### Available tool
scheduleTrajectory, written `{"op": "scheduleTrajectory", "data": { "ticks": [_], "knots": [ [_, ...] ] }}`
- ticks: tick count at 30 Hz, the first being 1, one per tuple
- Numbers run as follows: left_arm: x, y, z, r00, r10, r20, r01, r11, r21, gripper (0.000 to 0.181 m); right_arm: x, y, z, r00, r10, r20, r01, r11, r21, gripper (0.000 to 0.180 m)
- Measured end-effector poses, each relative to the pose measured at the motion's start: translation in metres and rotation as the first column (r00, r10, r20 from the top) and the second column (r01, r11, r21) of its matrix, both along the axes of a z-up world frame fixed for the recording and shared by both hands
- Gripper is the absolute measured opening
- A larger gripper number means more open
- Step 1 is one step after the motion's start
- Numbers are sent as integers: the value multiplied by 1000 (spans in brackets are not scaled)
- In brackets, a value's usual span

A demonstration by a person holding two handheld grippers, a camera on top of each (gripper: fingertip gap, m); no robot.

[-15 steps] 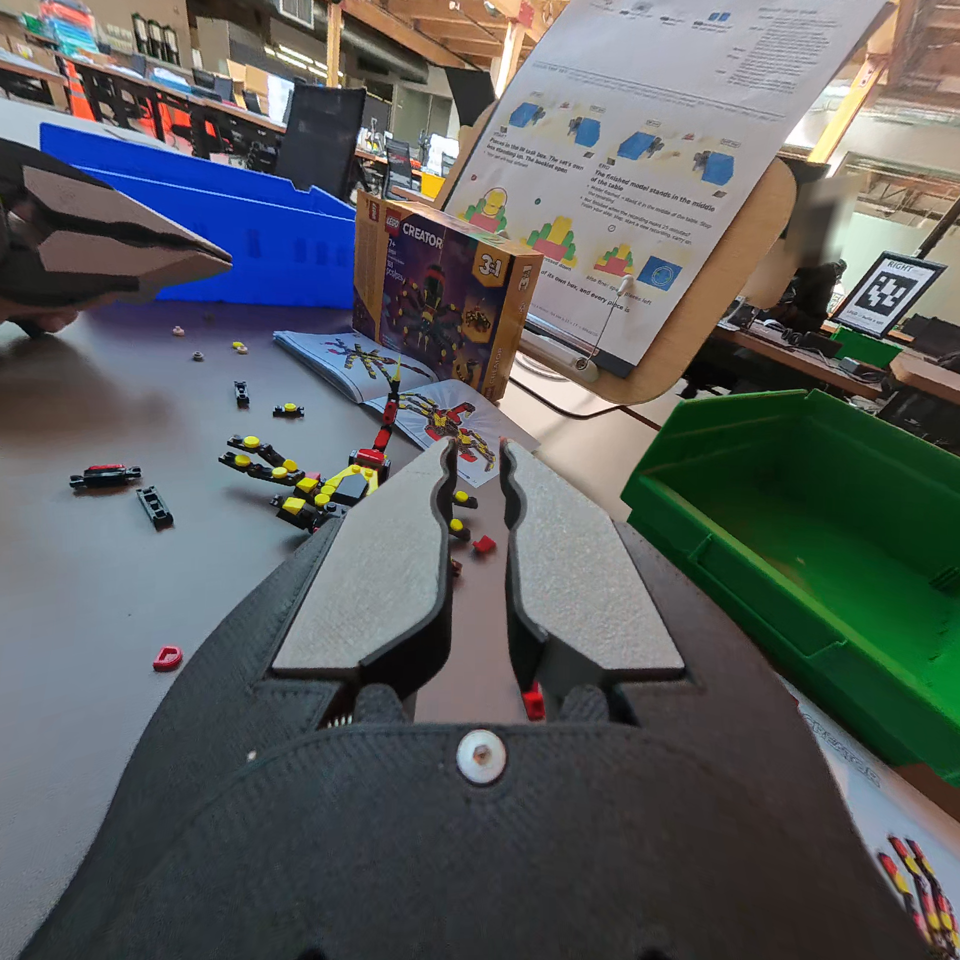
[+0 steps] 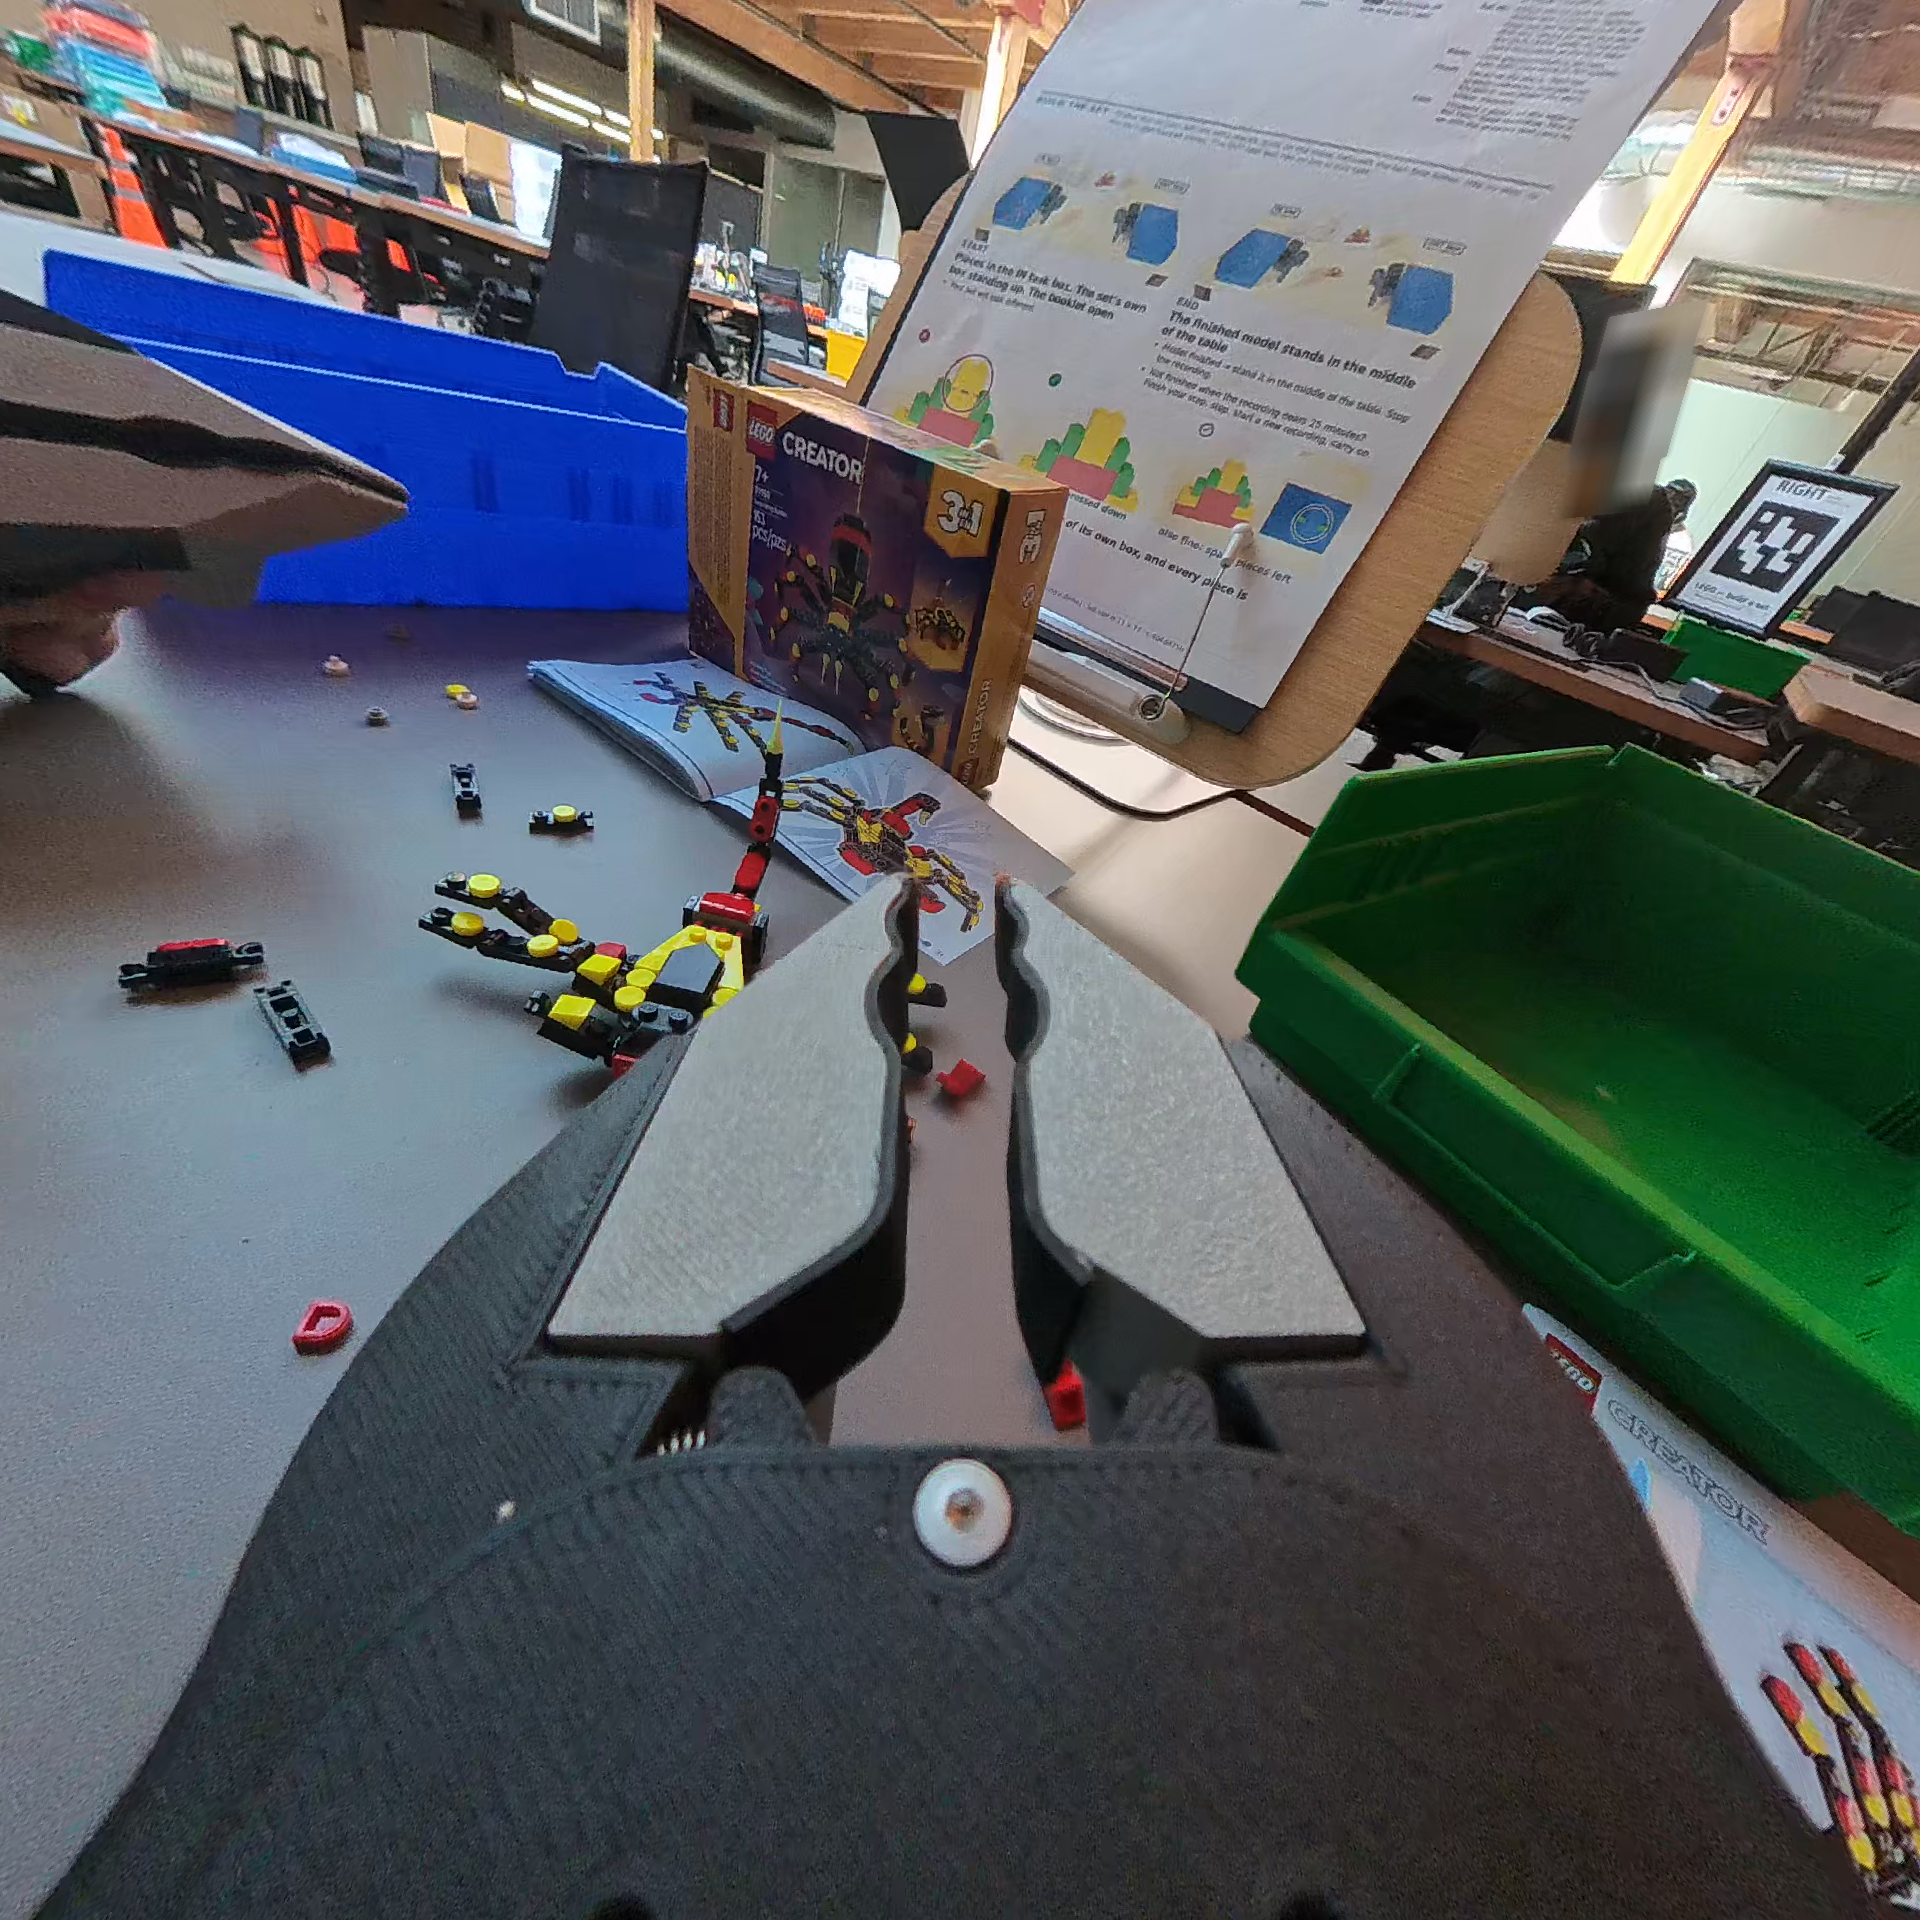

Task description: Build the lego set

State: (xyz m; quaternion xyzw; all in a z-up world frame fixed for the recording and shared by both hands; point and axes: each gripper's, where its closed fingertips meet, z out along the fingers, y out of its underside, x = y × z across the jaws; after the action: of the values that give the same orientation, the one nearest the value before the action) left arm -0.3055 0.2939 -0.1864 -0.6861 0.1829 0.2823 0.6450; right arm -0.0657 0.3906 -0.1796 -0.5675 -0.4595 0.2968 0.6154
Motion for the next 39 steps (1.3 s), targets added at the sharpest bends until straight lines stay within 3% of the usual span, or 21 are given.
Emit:
{"op": "scheduleTrajectory", "data": {
  "ticks": [1,9,18,25,28,30,33,39],
  "knots": [
    [2,-1,1,1000,-12,14,12,1000,5,0,-1,0,-2,1000,0,11,0,1000,3,10],
    [16,-15,15,980,-117,161,105,991,77,0,-3,0,-6,999,-13,41,12,1000,12,9],
    [1,-25,23,924,-118,363,78,989,124,0,7,6,2,1000,-23,-18,22,999,-23,8],
    [7,-18,26,904,-166,395,157,986,56,1,-4,1,0,996,80,29,-79,996,-43,11],
    [-6,-19,61,910,-180,374,180,983,35,1,-13,-3,-4,987,143,78,-139,989,-49,12],
    [-22,-29,91,901,-202,384,221,975,-7,5,-16,-5,-7,980,169,109,-163,985,-58,13],
    [-81,-42,112,914,-121,386,179,977,-118,17,-15,-4,-10,977,191,99,-183,980,-79,12],
    [-204,-23,81,878,84,472,107,926,-362,33,-8,9,-5,981,192,6,-189,973,-134,9]
  ]
}}
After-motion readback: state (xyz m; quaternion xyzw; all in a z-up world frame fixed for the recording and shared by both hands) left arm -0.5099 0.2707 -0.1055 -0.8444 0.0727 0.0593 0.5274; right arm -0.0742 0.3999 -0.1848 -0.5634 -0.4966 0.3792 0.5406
